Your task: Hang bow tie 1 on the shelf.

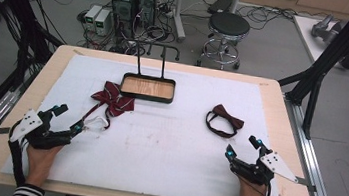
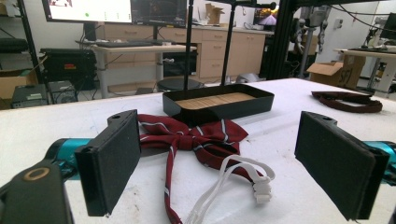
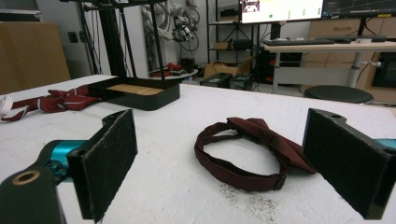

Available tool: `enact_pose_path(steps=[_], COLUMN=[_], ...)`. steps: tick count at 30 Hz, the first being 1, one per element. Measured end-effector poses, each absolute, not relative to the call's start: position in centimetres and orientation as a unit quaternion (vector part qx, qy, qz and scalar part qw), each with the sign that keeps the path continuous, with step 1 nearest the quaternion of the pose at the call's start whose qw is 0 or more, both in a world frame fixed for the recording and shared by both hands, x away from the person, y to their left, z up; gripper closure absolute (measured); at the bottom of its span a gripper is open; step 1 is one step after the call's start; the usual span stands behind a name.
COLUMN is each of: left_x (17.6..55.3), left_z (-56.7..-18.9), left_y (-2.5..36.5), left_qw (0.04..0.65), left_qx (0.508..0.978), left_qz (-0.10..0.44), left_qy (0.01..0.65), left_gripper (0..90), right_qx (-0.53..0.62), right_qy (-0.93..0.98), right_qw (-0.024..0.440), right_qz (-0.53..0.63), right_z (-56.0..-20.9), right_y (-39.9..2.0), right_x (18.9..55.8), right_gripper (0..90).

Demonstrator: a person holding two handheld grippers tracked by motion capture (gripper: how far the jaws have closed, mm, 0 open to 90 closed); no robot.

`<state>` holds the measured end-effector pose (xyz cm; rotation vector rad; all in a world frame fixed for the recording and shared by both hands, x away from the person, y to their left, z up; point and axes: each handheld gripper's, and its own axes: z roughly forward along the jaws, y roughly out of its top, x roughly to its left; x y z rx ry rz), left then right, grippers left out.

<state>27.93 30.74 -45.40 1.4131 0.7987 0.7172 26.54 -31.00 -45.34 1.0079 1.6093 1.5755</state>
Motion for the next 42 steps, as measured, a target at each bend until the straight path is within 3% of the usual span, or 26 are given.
enact_pose_path(steps=[13, 27, 42], left_x=[29.2, 34.0, 38.9], left_z=[-43.3, -38.6, -37.6], left_y=[31.6, 30.3, 29.0], left_qw=[0.606, 0.548, 0.457], left_qx=[0.652, 0.746, 0.823], left_qz=[0.298, 0.252, 0.209], left_qy=[0.345, 0.282, 0.264], left_gripper=[14.8, 15.4, 15.5], right_qx=[0.387, 0.389, 0.384], right_qy=[0.615, 0.614, 0.614], right_qw=[0.33, 0.329, 0.334], right_qz=[0.603, 0.603, 0.604], right_z=[-45.3, -45.3, -45.4], right_y=[-31.0, -31.0, -31.0], right_x=[26.5, 26.4, 26.4], right_gripper=[9.7, 9.7, 9.7])
